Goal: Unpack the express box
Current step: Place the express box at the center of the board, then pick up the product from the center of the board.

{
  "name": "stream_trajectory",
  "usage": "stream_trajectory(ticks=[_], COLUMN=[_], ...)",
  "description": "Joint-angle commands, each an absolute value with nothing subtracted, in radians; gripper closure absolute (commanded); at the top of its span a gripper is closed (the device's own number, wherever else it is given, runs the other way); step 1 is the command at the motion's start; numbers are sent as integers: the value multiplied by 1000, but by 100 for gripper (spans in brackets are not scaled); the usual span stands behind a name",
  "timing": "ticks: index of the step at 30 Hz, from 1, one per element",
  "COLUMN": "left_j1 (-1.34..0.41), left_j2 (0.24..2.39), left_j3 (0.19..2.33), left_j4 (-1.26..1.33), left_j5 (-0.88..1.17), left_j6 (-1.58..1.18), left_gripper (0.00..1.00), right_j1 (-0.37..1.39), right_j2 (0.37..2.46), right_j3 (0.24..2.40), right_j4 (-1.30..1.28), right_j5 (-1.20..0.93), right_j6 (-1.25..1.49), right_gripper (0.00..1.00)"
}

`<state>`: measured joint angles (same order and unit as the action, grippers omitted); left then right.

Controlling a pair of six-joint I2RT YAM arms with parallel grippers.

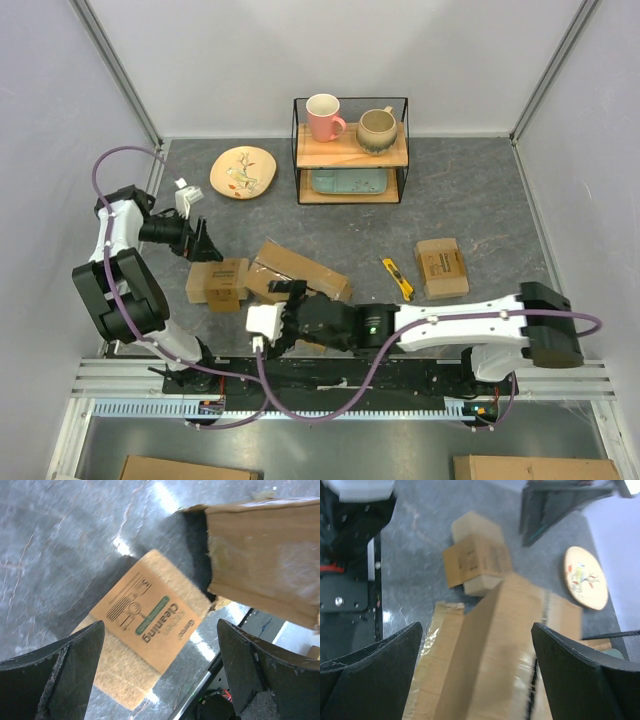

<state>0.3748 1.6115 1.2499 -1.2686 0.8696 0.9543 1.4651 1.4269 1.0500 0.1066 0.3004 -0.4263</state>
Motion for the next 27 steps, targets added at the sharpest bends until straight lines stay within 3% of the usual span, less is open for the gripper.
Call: stream_trajectory(ticks=[1,11,27], left_j1=[420,491,514], left_j2=[1621,1660,1715], left_j3=[1189,1157,1178], left_j4=[-1183,-1100,-1095], left_j5=[819,778,831], left_j6=[1013,988,1018], left_gripper=[0,0,0], right_j1=[1471,1505,1401], right_j2=[1538,1801,2060], right_j3=[1066,1340,1351], right_j4=[159,172,233], right_j5=[226,152,149], right_j6=[-558,-722,-891], right_gripper=[2,2,2])
